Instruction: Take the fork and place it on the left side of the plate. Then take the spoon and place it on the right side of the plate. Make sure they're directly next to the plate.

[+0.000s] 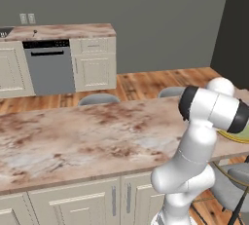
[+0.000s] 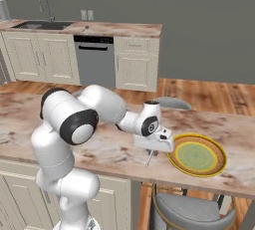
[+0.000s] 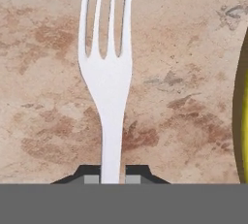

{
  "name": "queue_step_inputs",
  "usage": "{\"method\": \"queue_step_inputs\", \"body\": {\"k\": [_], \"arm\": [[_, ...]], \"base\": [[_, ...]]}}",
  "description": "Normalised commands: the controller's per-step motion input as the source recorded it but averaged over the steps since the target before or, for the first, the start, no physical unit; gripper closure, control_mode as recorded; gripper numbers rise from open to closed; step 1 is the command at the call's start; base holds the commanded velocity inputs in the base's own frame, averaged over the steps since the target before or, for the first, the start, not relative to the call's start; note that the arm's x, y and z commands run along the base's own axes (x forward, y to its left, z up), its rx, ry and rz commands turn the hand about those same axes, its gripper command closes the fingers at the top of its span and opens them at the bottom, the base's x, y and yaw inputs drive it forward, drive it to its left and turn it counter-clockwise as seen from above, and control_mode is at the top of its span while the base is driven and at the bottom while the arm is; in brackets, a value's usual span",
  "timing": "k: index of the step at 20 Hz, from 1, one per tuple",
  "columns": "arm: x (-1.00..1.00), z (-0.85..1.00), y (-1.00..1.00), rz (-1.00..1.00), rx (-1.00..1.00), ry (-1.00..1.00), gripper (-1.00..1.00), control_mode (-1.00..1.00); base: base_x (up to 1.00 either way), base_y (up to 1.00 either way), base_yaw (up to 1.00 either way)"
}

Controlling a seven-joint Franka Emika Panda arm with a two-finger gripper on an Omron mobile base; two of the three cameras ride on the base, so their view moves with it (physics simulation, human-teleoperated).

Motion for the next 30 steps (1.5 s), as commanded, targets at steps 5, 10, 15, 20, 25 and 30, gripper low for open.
{"method": "queue_step_inputs", "body": {"k": [5, 10, 15, 20, 25, 30], "arm": [[0.22, -0.19, -0.09, 0.02, 0.0, 0.0, 1.0, -1.0], [0.05, -0.18, 0.04, 0.02, 0.0, 0.0, -1.0, -1.0], [-0.1, 0.22, 0.03, 0.0, 0.0, -0.05, -1.0, -1.0], [-0.21, 0.53, 0.03, 0.0, 0.0, -0.08, -1.0, -1.0], [-0.16, 0.54, 0.23, 0.02, 0.0, -0.04, -1.0, -1.0], [-0.18, 0.48, 0.5, 0.01, 0.0, 0.0, -1.0, -1.0]], "base": [[0.0, 0.0, 0.0], [0.0, 0.0, 0.0], [0.0, 0.0, 0.0], [0.0, 0.0, 0.0], [0.0, 0.0, 0.0], [0.0, 0.0, 0.0]]}}
